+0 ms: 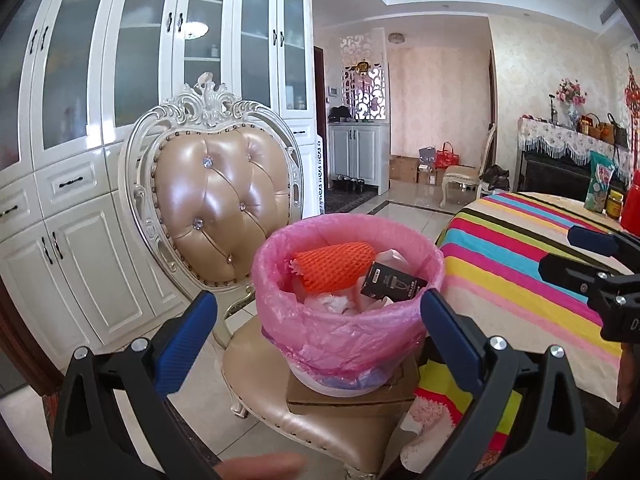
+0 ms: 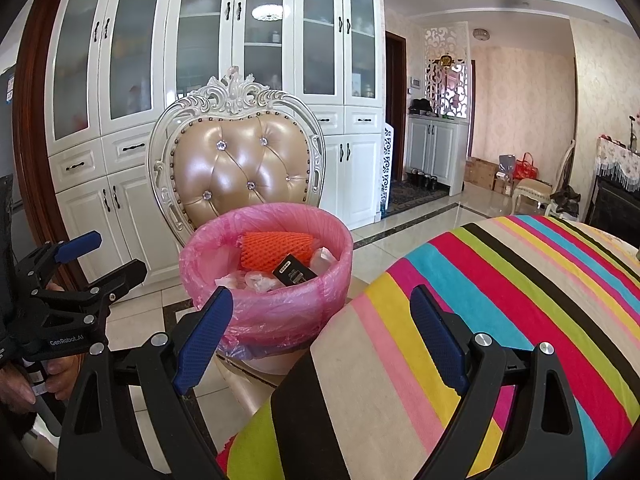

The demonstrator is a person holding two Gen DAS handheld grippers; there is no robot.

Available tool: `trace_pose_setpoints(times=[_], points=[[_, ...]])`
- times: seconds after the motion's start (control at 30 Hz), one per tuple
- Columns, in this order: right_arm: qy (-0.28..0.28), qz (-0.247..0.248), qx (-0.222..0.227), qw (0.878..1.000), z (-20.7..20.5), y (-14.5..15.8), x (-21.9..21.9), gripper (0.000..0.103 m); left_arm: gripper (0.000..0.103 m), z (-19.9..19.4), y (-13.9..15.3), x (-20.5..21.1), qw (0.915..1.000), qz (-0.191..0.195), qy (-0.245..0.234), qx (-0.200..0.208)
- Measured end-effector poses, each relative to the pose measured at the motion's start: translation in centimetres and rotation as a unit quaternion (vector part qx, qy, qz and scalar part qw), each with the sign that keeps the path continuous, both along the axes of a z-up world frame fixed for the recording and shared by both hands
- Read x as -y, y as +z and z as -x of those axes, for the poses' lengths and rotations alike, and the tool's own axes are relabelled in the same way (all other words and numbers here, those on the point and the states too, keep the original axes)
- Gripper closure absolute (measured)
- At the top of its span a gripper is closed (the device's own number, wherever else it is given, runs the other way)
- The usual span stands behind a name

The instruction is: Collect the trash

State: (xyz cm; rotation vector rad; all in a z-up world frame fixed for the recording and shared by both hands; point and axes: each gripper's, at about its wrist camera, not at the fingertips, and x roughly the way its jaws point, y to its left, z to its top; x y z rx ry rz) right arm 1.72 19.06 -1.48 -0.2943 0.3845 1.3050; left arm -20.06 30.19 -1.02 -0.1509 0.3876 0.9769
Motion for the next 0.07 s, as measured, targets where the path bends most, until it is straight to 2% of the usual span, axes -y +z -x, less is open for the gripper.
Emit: trace_pose_setpoints(times=[0.07], points=[[0.0,0.0,0.001,1.0,-0.01,0.01,0.0,0.018,0.004,-0.05,0.04,0.01,1.0,-0.002,0.002,-0.004]])
